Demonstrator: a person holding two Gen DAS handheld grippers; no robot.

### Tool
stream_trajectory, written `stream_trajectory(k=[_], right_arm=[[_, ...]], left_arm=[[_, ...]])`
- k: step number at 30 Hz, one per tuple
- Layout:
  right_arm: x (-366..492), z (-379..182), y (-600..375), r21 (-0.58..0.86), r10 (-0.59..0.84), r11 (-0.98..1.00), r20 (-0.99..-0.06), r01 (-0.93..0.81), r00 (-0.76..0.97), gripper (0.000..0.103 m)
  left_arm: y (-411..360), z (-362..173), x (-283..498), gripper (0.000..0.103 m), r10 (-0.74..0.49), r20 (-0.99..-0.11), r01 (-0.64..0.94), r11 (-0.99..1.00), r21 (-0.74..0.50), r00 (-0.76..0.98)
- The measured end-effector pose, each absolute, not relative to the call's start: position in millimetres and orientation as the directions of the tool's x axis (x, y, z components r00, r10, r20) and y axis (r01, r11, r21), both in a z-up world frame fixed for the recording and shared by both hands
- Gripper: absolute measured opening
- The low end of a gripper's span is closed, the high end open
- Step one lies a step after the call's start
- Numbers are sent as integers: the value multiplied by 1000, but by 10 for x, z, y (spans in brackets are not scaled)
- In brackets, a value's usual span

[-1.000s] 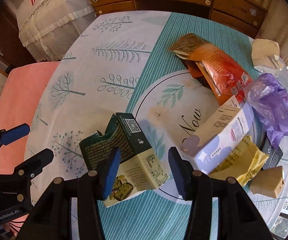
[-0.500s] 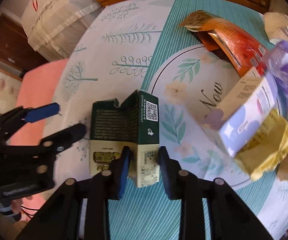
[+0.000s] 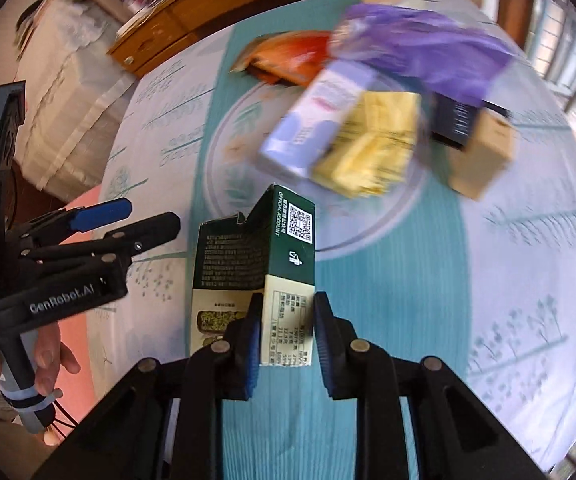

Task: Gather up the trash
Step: 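Grasp the green-and-white carton with the right gripper while the left grasps the white-and-blue box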

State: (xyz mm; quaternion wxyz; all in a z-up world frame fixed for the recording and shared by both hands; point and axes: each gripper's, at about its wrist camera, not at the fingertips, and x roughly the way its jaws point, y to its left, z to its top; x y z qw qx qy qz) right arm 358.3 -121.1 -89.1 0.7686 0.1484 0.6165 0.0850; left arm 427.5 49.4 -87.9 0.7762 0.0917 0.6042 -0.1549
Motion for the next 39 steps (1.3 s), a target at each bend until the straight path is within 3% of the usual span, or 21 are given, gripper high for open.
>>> stream_trajectory(k=[11, 24, 27, 32, 39], right_arm=[[3284, -927, -1782, 334, 246, 900, -920, 281, 304, 24], [3004, -1016, -2093, 393, 255, 820, -902, 416, 349, 24], [2984, -1013, -2113, 392, 252, 819, -901, 419, 352, 24], [2962, -1013, -2138, 397, 256, 817, -899, 418, 354, 24], [2992, -916, -2056, 407, 290, 844, -894, 350, 341, 24]], left_arm=[[-275, -826, 4699, 71, -215, -960, 449, 886, -115, 179], [-583, -1307, 5151, 70, -178, -983, 448, 883, -142, 38], [-530, -1311, 5222, 54, -207, -977, 420, 891, -169, 46], [-426, -1215, 5225, 50, -249, -967, 397, 894, -208, 55], [-120, -943, 4907, 47, -233, -964, 386, 907, -167, 131]])
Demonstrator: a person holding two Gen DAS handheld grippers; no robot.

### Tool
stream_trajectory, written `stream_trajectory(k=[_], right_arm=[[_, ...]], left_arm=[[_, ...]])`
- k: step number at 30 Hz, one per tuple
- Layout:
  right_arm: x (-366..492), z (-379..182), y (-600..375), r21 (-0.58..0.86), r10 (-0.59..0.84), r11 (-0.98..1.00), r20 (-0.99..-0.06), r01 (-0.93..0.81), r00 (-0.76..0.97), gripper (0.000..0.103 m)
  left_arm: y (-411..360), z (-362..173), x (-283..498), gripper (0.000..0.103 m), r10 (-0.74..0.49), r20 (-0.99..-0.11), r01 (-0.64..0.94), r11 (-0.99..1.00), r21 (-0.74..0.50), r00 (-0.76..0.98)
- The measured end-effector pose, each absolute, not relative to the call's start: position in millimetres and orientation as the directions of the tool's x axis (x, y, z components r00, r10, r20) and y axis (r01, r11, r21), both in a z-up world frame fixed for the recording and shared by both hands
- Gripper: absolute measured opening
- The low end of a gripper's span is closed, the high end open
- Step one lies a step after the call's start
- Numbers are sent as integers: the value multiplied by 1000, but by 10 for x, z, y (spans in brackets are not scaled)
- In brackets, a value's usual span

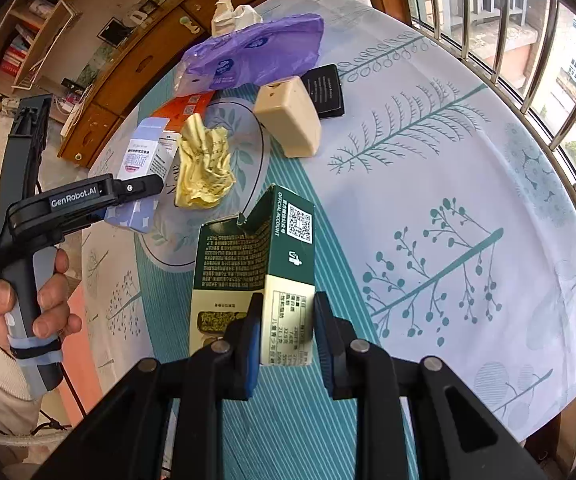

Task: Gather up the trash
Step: 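Grasp the green-and-white carton with the right gripper while the left grasps the white-and-blue box, then carry the carton and box over the trash bin with both grippers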

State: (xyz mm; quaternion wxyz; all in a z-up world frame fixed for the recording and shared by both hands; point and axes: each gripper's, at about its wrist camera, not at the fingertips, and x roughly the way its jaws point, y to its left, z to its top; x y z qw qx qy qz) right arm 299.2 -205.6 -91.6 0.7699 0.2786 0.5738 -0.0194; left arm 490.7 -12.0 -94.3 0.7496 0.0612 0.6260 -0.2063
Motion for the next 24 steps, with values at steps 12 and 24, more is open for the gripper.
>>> stream_trajectory(k=[12, 24], right_arm=[[2763, -413, -1940, 398, 344, 912, -874, 98, 344, 24], [1657, -121, -1994, 339, 407, 905, -867, -256, 288, 24]], left_arm=[[218, -493, 3620, 47, -211, -957, 254, 954, -158, 198], [1, -25, 1701, 47, -166, -915, 41, 986, -163, 367]])
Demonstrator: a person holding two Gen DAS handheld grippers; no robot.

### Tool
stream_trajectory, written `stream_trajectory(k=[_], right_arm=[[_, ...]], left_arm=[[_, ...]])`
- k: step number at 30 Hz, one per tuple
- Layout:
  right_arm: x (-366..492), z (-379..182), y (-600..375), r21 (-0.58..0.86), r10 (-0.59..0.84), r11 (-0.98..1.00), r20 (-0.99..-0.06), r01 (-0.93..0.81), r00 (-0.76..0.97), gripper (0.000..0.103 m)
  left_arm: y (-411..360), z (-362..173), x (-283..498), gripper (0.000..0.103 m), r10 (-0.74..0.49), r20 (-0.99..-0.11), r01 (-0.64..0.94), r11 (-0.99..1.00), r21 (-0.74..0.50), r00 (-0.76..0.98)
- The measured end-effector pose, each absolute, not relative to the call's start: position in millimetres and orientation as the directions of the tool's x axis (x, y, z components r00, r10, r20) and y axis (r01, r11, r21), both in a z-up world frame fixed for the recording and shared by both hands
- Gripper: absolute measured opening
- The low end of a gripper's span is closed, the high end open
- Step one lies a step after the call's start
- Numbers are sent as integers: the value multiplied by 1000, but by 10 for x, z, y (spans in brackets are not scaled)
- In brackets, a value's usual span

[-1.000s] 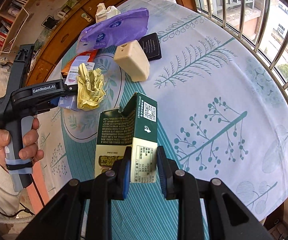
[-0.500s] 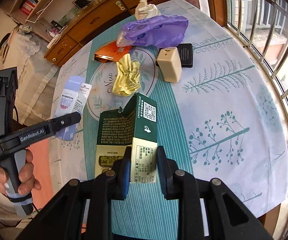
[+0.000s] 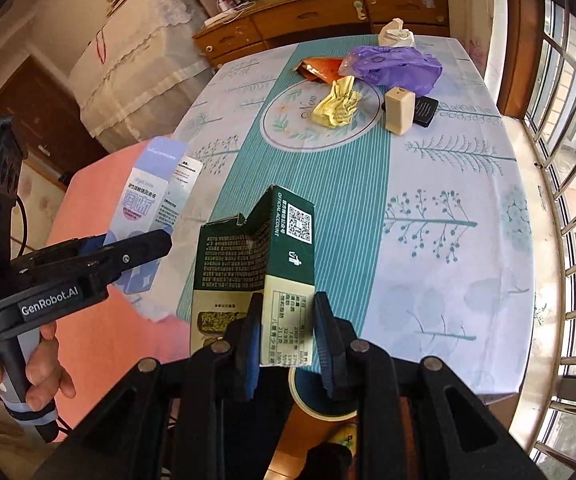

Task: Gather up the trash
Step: 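Carry the carton and box over the trash bin with both grippers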

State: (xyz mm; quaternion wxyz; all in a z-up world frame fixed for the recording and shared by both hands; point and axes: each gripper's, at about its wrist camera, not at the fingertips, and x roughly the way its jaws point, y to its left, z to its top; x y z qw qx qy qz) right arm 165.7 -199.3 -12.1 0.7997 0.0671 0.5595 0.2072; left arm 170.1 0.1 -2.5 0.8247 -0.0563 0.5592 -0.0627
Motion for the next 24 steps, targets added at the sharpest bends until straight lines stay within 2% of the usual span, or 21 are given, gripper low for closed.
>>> stream_trajectory(k=[8, 14, 18, 24], right_arm=[[1007, -247, -2159, 400, 457, 878, -864, -264, 210, 24], [605, -634, -2187, 450, 477, 872, -869, -192, 130, 24], [343, -1057, -2136, 429, 444, 890, -893, -156, 78, 24], [116, -2065, -2104, 361, 361, 932, -932, -11, 0, 24]], left_arm=[[-299, -88, 784, 47, -97, -939, 40, 995, -88, 330], [-368, -319, 436, 47, -69, -961, 60, 997, -55, 269], [-355, -740, 236, 47, -105, -974, 50, 994, -97, 199], [-351, -1773, 33, 47, -141, -987, 43, 989, -138, 77]])
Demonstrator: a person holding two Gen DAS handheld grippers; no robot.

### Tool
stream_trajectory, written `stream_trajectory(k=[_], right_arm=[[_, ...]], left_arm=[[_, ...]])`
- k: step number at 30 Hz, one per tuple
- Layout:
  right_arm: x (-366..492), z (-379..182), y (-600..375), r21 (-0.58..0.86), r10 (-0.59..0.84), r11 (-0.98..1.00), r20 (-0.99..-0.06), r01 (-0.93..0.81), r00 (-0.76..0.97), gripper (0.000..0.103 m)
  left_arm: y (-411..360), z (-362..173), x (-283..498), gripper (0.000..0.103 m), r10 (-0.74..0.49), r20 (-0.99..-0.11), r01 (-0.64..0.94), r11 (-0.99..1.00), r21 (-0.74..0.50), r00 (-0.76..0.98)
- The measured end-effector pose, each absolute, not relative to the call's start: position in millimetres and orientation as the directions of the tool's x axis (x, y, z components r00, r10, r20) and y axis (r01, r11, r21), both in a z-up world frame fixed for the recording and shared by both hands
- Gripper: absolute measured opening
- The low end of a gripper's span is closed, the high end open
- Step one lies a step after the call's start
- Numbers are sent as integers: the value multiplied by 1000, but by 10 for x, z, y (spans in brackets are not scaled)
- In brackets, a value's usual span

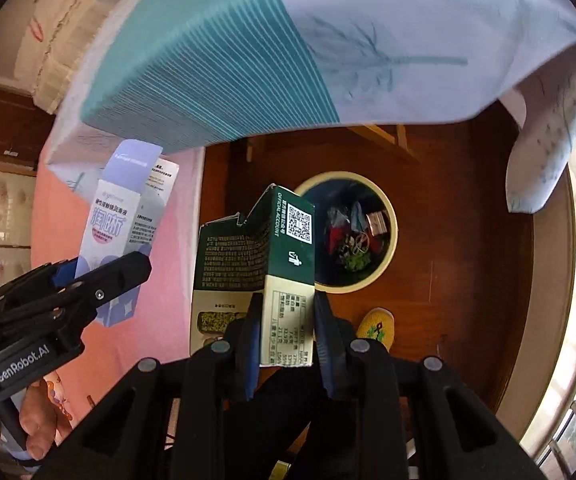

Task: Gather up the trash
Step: 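Carry the carton and box over the trash bin with both grippers, then open both grippers to drop the carton and box into the bin, then raise both tools back over the table toward the yellow wrapper and beige block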

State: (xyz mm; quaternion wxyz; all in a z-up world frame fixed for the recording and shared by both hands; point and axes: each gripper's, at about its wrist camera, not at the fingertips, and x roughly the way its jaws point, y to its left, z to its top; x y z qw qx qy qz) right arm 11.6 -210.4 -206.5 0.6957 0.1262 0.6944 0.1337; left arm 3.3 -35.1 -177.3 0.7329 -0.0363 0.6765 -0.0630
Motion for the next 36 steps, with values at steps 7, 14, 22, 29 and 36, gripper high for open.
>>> stream_trajectory(k=[7, 14, 22, 29, 36], right_arm=[[155, -3177, -2039, 279, 282, 955, -959, 100, -19, 24], [366, -4039, -2014, 249, 256, 952, -966, 180, -19, 37], [333, -4255, -2037, 220, 229, 954, -973, 206, -19, 40], [256, -4059, -2031, 226, 240, 945, -970, 235, -32, 41], [278, -3511, -2002, 205, 218, 949, -976, 240, -27, 41]], left_arm=[[-337, -2900, 54, 49, -157, -987, 48, 987, -155, 43], [-365, -3769, 210, 80, -152, -987, 104, 984, -146, 48], [-394, -4086, 239, 83, -60, -996, 105, 993, -53, 65], [-401, -3795, 248, 83, -44, -995, 185, 982, -27, 86], [-381, -3164, 280, 83, -42, -992, 204, 979, -17, 118]])
